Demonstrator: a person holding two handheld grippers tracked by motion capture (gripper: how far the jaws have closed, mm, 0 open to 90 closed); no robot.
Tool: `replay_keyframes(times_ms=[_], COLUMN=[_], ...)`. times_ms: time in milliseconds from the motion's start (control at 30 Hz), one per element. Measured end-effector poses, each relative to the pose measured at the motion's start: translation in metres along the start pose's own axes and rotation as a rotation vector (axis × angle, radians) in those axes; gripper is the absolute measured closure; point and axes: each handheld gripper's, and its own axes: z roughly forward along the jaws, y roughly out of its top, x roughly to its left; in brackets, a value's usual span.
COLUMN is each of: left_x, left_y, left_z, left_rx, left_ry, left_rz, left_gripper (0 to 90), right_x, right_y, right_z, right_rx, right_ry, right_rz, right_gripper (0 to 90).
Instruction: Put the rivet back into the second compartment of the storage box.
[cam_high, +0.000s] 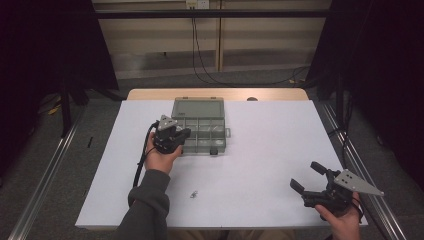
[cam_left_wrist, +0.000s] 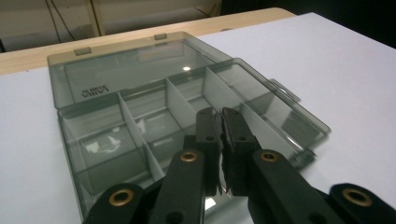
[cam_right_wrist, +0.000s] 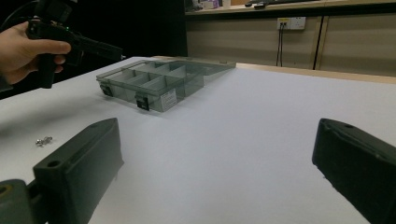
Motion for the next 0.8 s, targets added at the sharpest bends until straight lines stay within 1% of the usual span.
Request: replay_keyframes(times_ms=[67,100,133,200,300,333,367,433,500,567,633,667,700,733,767,800], left_x=[0.003,0.005,0.006,0.007,0.009,0.010,0.012,0.013,0.013,0.014,0.015,0.015,0.015,0.016,0.016,0.016], left_y=[-0.001,-0.001,-0.001,0.002,0.005,0.007,0.008,0.009,0.010,0.011,0.011,0.011,0.011,0.010,0.010,0.009], left_z=[0.005,0.007,0.008,0.014,0.020,0.023,0.026,0.032,0.037,0.041,0.046,0.047,0.049,0.049,0.049,0.048], left_rx=[0.003,0.010,0.016,0.021,0.018,0.029,0.040,0.047,0.047,0.063,0.068,0.061,0.059,0.060,0.058,0.065], left_ry=[0.015,0.030,0.036,0.043,0.052,0.055,0.061,0.072,0.087,0.093,0.099,0.100,0.110,0.110,0.105,0.108], left_rz=[-0.012,-0.003,-0.004,0.008,0.005,0.000,0.005,0.008,0.020,0.022,0.025,0.018,0.022,0.021,0.015,0.027], left_gripper=[86.5,86.6,86.5,86.6,86.5,86.5,86.5,86.5,86.4,86.3,86.2,84.1,78.2,75.3,74.9,73.5], right_x=[0.000,0.000,0.000,-0.001,-0.001,-0.001,-0.001,-0.002,-0.002,-0.003,-0.003,-0.004,-0.005,-0.005,-0.005,-0.006], right_y=[0.000,0.000,0.000,0.000,0.000,0.000,0.000,0.000,0.000,-0.001,-0.001,-0.001,-0.001,-0.001,-0.001,-0.001], right_z=[0.000,0.000,0.000,0.000,0.000,0.000,0.000,0.000,0.000,0.000,0.000,0.000,0.000,0.000,0.000,0.000], right_rx=[-0.002,-0.002,-0.002,-0.003,-0.003,-0.003,-0.003,-0.005,-0.007,-0.008,-0.007,-0.008,-0.009,-0.010,-0.010,-0.010], right_ry=[0.001,0.000,0.000,0.001,0.003,0.003,0.003,0.002,0.003,0.005,0.005,0.005,0.006,0.005,0.004,0.004], right_rz=[0.000,0.001,0.005,0.008,0.005,0.005,0.007,0.007,0.014,0.014,0.018,0.017,0.018,0.025,0.025,0.025], right_gripper=[1.2,1.2,1.2,1.2,1.2,1.2,1.2,1.2,1.2,1.2,1.2,1.2,1.2,1.2,1.2,1.2])
